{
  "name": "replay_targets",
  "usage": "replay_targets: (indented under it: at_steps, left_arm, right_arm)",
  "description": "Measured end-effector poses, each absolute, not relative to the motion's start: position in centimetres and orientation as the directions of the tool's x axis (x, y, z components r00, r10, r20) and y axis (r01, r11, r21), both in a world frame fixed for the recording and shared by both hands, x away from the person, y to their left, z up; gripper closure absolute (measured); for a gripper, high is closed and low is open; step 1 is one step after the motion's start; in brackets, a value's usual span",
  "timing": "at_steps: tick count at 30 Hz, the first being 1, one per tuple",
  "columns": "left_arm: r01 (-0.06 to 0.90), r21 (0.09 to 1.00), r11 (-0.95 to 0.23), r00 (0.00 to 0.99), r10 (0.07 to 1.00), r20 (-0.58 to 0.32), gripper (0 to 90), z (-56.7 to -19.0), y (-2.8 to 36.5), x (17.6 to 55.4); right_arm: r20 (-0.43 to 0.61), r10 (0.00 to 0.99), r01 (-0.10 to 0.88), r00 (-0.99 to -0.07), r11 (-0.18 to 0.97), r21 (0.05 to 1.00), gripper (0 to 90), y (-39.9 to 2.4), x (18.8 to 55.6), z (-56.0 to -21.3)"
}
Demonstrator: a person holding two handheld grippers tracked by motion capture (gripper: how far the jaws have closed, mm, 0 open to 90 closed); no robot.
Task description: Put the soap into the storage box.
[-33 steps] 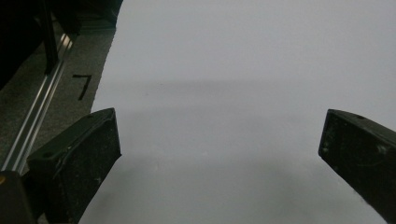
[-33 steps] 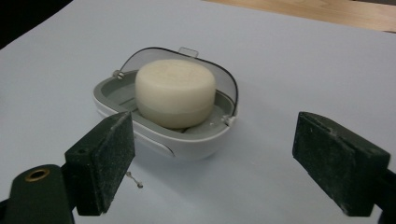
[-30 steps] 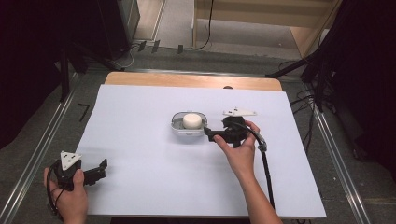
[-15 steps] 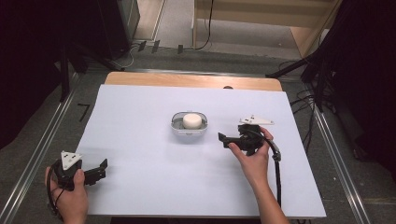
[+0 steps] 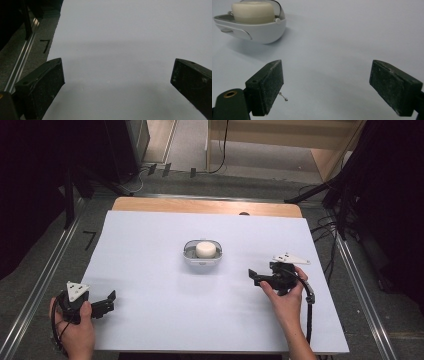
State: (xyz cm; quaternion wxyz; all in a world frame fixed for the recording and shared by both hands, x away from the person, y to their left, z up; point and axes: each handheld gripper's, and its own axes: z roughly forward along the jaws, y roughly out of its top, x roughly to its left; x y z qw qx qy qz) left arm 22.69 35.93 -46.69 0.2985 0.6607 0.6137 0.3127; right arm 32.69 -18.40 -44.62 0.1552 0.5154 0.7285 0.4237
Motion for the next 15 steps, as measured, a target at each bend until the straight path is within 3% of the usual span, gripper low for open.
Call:
replay_targets:
  at_steps: [15]
  left_arm:
    - [0.625,0.778,-0.071,0.054,0.997,0.048,0.0,-46.7,35.9,22.7]
  right_arm:
    - [0.221,0.905,0.625,-0.364,0.061,0.778,13.1,-22.2,30.8,-46.5]
